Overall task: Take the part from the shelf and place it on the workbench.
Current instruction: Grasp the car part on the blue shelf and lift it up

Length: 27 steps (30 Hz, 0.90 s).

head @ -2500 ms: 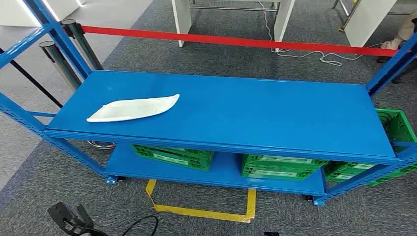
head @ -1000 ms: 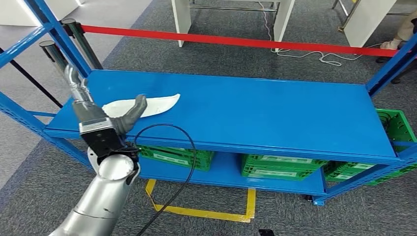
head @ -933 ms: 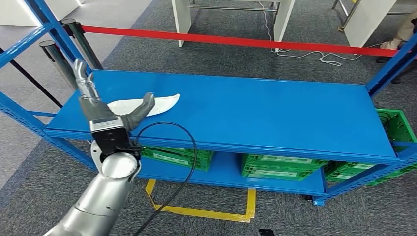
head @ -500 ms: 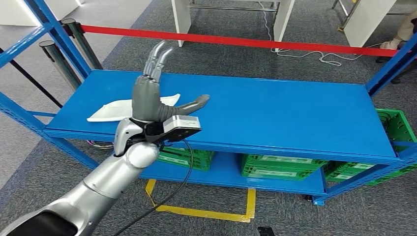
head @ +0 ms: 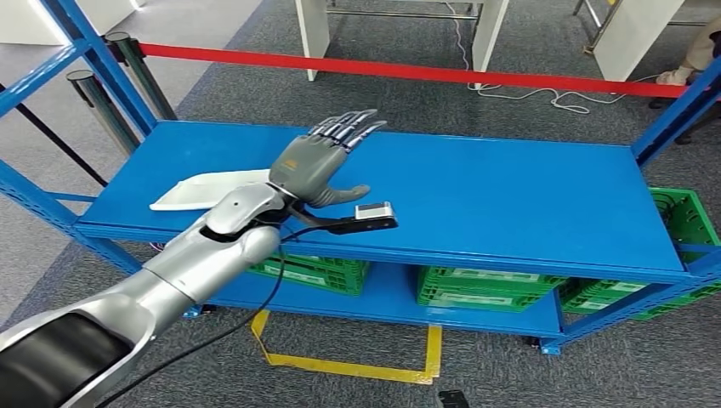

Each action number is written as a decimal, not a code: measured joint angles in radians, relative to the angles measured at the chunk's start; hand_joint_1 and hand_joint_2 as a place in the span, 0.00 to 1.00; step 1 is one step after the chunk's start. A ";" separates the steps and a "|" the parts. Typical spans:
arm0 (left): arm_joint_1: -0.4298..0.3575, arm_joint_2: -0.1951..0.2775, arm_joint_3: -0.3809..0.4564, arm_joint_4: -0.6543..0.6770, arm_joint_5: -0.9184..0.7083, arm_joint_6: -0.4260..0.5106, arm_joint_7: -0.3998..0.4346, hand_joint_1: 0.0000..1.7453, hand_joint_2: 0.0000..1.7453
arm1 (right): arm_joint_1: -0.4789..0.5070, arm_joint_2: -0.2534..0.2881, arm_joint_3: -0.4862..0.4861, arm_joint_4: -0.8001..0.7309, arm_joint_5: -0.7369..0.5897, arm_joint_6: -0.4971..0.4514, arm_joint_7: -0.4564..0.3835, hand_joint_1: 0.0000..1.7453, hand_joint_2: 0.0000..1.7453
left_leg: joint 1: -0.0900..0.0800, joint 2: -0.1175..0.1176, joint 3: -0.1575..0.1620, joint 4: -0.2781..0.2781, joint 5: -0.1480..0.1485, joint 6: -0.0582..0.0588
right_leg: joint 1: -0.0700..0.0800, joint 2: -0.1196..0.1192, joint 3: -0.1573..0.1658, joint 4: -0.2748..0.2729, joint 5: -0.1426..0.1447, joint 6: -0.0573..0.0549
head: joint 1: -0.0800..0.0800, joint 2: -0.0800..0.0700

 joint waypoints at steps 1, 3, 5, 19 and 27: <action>-0.015 0.004 -0.005 0.034 0.000 -0.020 0.004 0.00 0.50 | 0.000 0.000 0.004 0.000 0.004 0.003 0.002 0.00 1.00 | 0.000 0.000 0.000 0.000 0.000 0.000 | 0.000 0.000 0.000 0.000 0.000 0.000 | 0.000 0.000; -0.044 0.012 -0.016 0.101 -0.005 -0.063 0.025 0.00 0.50 | -0.002 0.000 0.011 0.000 0.011 0.011 0.009 0.00 1.00 | 0.000 0.000 0.000 0.000 0.000 0.000 | 0.000 0.000 0.000 0.000 0.000 0.000 | 0.000 0.000; -0.071 0.020 -0.027 0.161 -0.024 -0.110 0.063 0.00 1.00 | -0.005 0.000 0.018 0.000 0.013 0.020 0.022 0.00 1.00 | 0.000 0.000 0.000 0.000 0.000 0.000 | 0.000 0.000 0.000 0.000 0.000 0.000 | 0.000 0.000; -0.154 0.042 -0.102 0.343 -0.106 -0.217 0.175 0.00 1.00 | -0.014 0.000 0.024 0.000 -0.007 0.038 0.085 0.00 1.00 | 0.000 0.000 -0.001 0.001 0.000 0.000 | 0.000 -0.002 0.000 0.001 0.000 0.000 | 0.000 0.000; -0.160 0.050 -0.103 0.371 -0.103 -0.167 0.211 0.00 0.00 | -0.017 0.000 0.024 0.000 -0.010 0.042 0.104 0.00 0.75 | 0.000 0.000 -0.001 0.001 0.000 0.000 | 0.000 -0.001 0.000 0.001 0.000 0.000 | 0.000 0.000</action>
